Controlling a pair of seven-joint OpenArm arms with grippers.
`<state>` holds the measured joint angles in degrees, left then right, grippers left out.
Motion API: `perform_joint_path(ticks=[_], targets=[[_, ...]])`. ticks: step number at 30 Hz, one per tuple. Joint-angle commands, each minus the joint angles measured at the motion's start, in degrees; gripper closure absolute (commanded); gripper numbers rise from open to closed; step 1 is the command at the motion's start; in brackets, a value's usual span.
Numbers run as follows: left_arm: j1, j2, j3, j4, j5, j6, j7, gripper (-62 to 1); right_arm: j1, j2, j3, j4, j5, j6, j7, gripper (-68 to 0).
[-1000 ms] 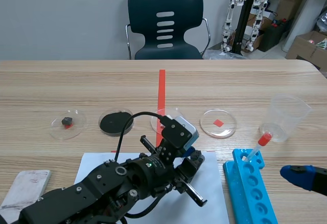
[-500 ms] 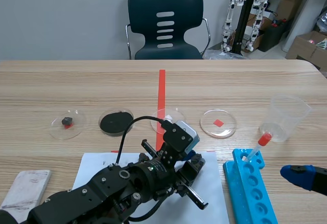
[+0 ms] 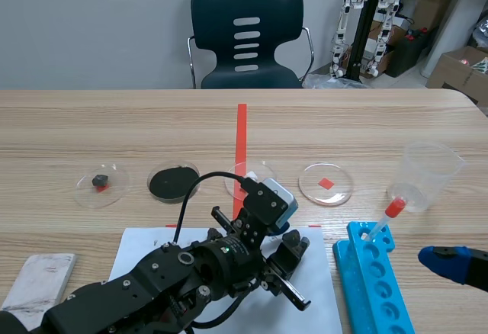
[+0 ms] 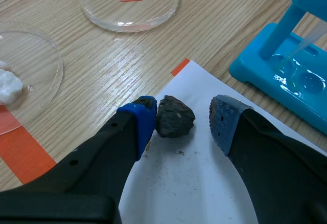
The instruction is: Put the right mineral back
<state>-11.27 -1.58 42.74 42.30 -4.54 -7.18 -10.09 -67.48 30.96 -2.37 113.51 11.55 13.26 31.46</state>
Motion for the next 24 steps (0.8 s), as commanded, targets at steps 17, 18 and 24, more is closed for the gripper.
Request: perform_joint_path(ticks=[17, 18, 24], targets=[[0.2, -1.7, 0.1, 5.1, 1.9, -2.1, -0.9, -61.6, 0.0, 0.0, 0.2, 1.4, 0.4, 0.0, 0.9, -67.9], [0.5, -2.6, 0.1, 6.8, 2.4, -2.3, -0.9, -61.6, 0.0, 0.0, 0.2, 1.4, 0.4, 0.0, 0.9, -67.9], [4.7, -10.1, -1.6, 19.8, 2.0, -2.3, -0.9, -61.5, 0.0, 0.0, 0.2, 1.4, 0.4, 0.0, 0.9, -67.9]])
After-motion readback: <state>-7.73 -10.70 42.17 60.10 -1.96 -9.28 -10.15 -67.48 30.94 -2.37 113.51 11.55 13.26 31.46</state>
